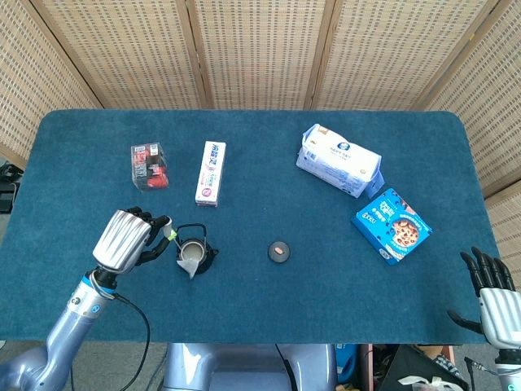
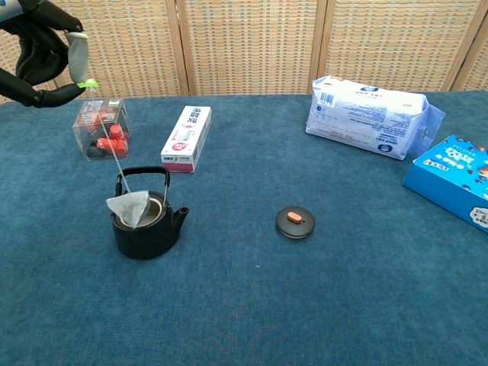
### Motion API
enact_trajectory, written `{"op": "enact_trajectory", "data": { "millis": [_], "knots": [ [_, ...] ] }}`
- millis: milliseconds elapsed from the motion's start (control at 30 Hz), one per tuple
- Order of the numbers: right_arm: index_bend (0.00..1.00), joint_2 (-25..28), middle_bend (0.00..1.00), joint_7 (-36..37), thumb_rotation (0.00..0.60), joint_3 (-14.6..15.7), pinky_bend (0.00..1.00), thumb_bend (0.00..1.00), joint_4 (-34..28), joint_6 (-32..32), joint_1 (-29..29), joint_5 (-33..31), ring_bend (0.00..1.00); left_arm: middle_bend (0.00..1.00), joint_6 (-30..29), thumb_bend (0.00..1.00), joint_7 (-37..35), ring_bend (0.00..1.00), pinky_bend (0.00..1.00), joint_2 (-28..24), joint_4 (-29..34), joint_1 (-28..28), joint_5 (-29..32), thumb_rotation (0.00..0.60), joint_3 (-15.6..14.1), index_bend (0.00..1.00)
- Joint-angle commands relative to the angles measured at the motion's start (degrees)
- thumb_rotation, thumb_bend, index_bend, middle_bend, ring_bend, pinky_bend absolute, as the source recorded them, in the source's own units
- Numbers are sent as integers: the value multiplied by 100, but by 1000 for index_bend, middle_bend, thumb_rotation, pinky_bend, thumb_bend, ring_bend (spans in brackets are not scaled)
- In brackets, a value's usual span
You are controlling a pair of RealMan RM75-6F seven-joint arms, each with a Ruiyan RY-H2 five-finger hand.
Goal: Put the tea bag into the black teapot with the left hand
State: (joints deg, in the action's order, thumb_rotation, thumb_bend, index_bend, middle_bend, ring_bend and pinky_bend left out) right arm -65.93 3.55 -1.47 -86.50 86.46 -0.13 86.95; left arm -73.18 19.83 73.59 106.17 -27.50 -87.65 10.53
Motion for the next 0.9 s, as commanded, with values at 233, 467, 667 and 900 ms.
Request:
{"op": "enact_trajectory", "data": {
  "millis": [233, 467, 667, 900],
  "knots": [
    [0, -1, 0, 25, 600, 0, 0, 63, 15, -8, -9, -20, 0, 837, 118, 495, 179, 741, 655, 117, -98, -98, 241, 600, 17, 641],
    [0, -12, 0, 12, 600, -3, 0, 63, 21, -43, 12, -20, 0, 838, 159, 495, 153, 742, 655, 120, -171, -102, 331, 600, -49, 643],
    [0, -10, 0, -7, 600, -2, 0, 63, 7, -57, 15, -29, 0, 838, 167, 495, 104, 742, 655, 107, -191, -103, 344, 600, -105, 644],
    [0, -8, 0, -3, 600, -3, 0, 63, 4, -58, 9, -41, 0, 837, 209, 495, 122, 741, 655, 101, -229, -52, 357, 600, -286, 644]
  ]
}}
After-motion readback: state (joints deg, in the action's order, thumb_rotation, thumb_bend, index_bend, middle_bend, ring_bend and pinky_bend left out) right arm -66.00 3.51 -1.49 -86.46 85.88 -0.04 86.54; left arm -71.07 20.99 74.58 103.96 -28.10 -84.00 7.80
